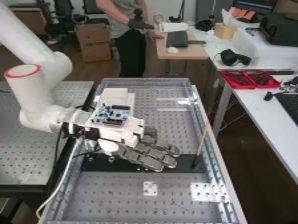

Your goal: Grab the pcb board and place it in the clear container

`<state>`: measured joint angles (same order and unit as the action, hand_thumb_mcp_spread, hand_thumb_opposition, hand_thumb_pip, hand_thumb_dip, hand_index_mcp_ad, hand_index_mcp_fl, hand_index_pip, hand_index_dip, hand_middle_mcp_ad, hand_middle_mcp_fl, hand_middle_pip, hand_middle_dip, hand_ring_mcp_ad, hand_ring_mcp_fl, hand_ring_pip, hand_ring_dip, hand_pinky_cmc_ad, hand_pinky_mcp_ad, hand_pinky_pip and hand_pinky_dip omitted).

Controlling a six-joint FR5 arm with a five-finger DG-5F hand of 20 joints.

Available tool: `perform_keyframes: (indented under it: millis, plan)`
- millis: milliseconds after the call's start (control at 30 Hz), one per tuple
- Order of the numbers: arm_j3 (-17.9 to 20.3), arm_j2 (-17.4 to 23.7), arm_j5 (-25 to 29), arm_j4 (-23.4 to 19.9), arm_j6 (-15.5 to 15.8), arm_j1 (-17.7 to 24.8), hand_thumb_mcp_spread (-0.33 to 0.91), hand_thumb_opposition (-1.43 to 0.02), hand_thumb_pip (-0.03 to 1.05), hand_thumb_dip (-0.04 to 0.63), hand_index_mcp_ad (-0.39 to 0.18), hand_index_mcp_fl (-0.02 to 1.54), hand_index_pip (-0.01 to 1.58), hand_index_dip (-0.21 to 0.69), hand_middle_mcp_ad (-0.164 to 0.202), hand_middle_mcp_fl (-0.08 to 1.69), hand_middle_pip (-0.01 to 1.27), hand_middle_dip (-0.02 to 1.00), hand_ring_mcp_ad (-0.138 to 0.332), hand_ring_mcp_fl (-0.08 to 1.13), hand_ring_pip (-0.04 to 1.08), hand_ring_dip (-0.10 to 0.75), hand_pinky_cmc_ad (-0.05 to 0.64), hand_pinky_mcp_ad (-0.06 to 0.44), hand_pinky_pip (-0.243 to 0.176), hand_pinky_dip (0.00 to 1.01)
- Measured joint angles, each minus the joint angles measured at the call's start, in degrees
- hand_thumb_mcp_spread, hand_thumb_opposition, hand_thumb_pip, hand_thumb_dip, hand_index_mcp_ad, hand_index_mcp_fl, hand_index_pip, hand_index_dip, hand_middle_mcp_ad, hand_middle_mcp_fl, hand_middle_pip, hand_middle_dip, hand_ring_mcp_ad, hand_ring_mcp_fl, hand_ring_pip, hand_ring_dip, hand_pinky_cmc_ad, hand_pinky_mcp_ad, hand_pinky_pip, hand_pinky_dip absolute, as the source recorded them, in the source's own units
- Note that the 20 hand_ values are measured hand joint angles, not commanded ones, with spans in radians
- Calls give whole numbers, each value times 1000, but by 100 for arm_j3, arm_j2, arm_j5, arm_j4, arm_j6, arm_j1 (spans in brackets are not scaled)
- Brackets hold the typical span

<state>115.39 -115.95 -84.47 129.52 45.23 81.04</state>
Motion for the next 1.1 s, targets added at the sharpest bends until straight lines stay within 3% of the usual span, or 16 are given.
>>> perform_keyframes:
  millis: [333,733,833,1100]
  plan:
    - [-145,-139,-642,-49,407,-211,572,-819,398,206,-164,73,1506,232,9,134,133,175,152,31,99,21,195,101,-91,182]
    - [-321,-307,-887,-80,327,-377,604,-831,398,206,-161,222,1506,192,0,164,129,175,152,31,101,21,213,101,-91,176]
    - [-344,-340,-939,-64,318,-406,618,-833,398,229,-192,255,1504,187,2,185,129,175,152,45,98,21,209,101,-84,178]
    - [-393,-388,-1052,-14,305,-437,635,-833,396,236,-213,276,1492,185,2,183,129,175,152,44,101,24,220,101,-84,176]
